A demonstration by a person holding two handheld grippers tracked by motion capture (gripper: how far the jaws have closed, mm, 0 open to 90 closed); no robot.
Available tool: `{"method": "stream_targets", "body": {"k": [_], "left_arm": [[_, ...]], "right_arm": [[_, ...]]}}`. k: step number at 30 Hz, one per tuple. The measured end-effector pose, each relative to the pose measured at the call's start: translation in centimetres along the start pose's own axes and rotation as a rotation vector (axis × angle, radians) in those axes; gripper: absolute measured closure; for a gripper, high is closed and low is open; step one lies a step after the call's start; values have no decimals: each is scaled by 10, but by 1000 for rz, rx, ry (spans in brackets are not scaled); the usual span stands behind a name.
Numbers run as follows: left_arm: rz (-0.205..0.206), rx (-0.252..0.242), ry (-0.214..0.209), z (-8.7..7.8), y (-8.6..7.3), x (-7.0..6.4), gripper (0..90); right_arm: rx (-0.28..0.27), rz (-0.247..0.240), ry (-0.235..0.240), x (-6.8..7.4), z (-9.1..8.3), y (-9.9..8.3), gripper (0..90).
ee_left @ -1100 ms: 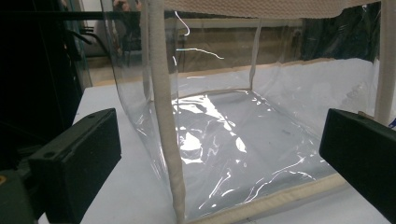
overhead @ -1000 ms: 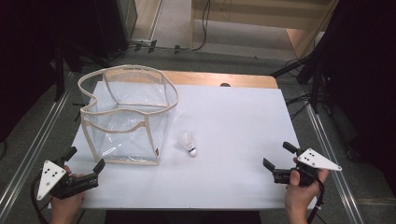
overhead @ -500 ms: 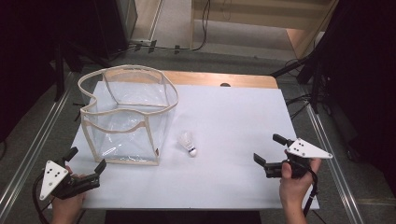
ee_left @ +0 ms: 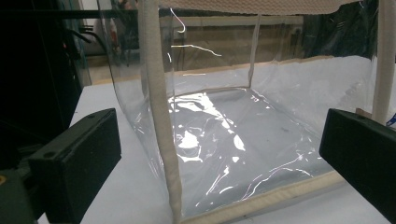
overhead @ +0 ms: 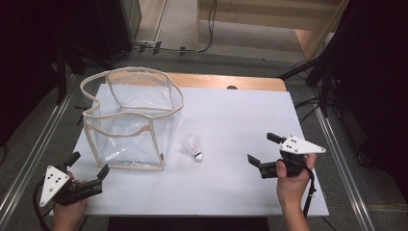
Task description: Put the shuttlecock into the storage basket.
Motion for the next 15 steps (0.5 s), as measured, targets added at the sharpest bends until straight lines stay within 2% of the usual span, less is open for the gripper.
{"method": "stream_targets", "body": {"k": [15], "left_arm": [[3, -3, -1, 0, 0, 0, 0]], "right_arm": [[35, -39, 53, 25, 29, 16, 0]]}}
Point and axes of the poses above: each handheld gripper's, and its own axes: z roughly forward along the jaws, y roughly out of its top, x roughly to its left, the point moved 7 cm from there along z, roughly forward along the jaws, and after that the axes turned 6 degrees about -y, right-handed, at the moved point
